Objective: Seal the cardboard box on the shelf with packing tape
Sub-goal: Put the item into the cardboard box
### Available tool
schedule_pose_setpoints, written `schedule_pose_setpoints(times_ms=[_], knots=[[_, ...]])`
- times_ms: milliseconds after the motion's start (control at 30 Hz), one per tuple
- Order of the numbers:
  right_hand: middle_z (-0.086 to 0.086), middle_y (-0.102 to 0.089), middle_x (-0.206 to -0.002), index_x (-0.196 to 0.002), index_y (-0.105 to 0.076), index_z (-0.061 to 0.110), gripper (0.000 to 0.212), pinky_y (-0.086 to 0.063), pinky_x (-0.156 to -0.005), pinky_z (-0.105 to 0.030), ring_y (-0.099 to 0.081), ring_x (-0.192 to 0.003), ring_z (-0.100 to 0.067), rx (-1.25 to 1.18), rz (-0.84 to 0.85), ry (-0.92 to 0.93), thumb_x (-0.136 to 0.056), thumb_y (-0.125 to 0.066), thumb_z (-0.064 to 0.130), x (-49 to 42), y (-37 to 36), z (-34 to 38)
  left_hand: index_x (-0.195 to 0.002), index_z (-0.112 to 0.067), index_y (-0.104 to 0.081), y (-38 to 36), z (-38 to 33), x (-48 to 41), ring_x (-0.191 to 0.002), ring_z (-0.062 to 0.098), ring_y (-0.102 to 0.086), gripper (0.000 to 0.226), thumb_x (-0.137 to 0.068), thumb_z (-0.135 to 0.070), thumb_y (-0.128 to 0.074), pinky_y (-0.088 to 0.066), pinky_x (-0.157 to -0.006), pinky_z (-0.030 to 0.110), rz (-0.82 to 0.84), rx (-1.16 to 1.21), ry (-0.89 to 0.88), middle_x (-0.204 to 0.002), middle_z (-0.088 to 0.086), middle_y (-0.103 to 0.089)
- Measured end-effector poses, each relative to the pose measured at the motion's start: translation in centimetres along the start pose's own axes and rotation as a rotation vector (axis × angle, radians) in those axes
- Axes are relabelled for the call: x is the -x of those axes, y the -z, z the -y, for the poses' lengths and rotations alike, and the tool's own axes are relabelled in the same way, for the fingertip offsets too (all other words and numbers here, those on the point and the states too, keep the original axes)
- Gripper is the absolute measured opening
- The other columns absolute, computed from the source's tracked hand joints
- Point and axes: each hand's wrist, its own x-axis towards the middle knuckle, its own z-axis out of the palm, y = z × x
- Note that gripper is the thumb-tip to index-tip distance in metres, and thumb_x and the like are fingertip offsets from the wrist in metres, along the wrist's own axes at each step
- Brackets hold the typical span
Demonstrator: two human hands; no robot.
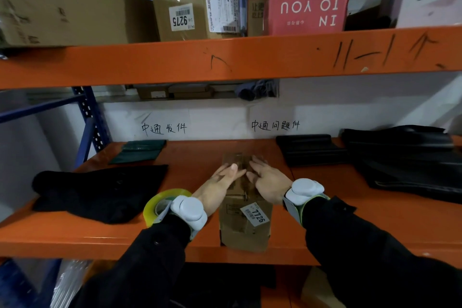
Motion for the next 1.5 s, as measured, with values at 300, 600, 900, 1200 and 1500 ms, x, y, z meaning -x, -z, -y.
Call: schedule_pose_setpoints(times_ms=[300, 600, 900, 1200, 1500], knots=[[0.009, -0.062, -0.127, -0.109, -0.075, 0.031, 0.023, -0.036, -0.088, -0.014, -0.057, -0.117, -0.011, -0.171, -0.437, 0.055, -0.088, -0.068, 0.038, 0.7, -1.2, -0.8, -0.138, -0.035, -0.055, 1.0, 1.5, 0.3, -0.143, -0.009, -0.009, 0.04, -0.099, -0.042, -0.053, -0.007, -0.117, 0.026, -0.04, -0.197, -0.166, -0.15, -0.025, -0.034], [0.01, -0.066, -0.126, -0.106, -0.077, 0.03, 0.021, -0.043, -0.092, -0.019, -0.06, -0.117, -0.015, -0.174, -0.468, -0.015, -0.092, -0.062, 0.033, 1.1, -1.4, -1.0, -0.133, -0.03, -0.062, 0.3, 1.5, 0.7, -0.144, -0.008, -0.013, 0.036, -0.098, -0.038, -0.056, -0.01, -0.116, 0.023, -0.1, -0.205, -0.219, -0.146, -0.024, -0.041], [0.006, -0.043, -0.151, -0.136, -0.054, 0.028, 0.036, -0.037, -0.1, -0.019, -0.046, -0.134, -0.019, -0.13, -0.16, 0.057, -0.101, -0.048, 0.03, 2.6, 0.1, -2.1, -0.135, -0.051, -0.049, 0.8, 0.1, 1.3, -0.151, 0.012, 0.0, 0.04, -0.096, -0.057, -0.049, -0.005, -0.122, 0.045, 0.038, -0.461, -0.163, -0.156, -0.027, -0.022], [0.013, -0.012, -0.162, -0.15, -0.035, 0.034, 0.058, -0.024, -0.113, -0.028, -0.023, -0.147, -0.014, -0.15, -0.048, 0.076, -0.097, -0.043, 0.055, 4.0, -0.3, -2.8, -0.135, -0.055, -0.05, 0.6, 0.3, 1.9, -0.139, -0.009, -0.018, 0.045, -0.091, -0.062, -0.052, -0.023, -0.117, 0.028, 0.065, -0.332, -0.17, -0.157, -0.031, -0.018], [0.016, 0.016, -0.162, -0.156, -0.01, 0.035, 0.095, -0.018, -0.119, -0.034, -0.002, -0.151, -0.012, -0.132, 0.127, 0.105, -0.081, -0.058, 0.068, 4.7, 0.3, -3.0, -0.128, -0.057, -0.056, 0.1, 0.6, 2.4, -0.143, -0.001, -0.016, 0.04, -0.089, -0.062, -0.054, -0.019, -0.114, 0.025, -0.007, -0.28, -0.18, -0.164, -0.014, -0.01]])
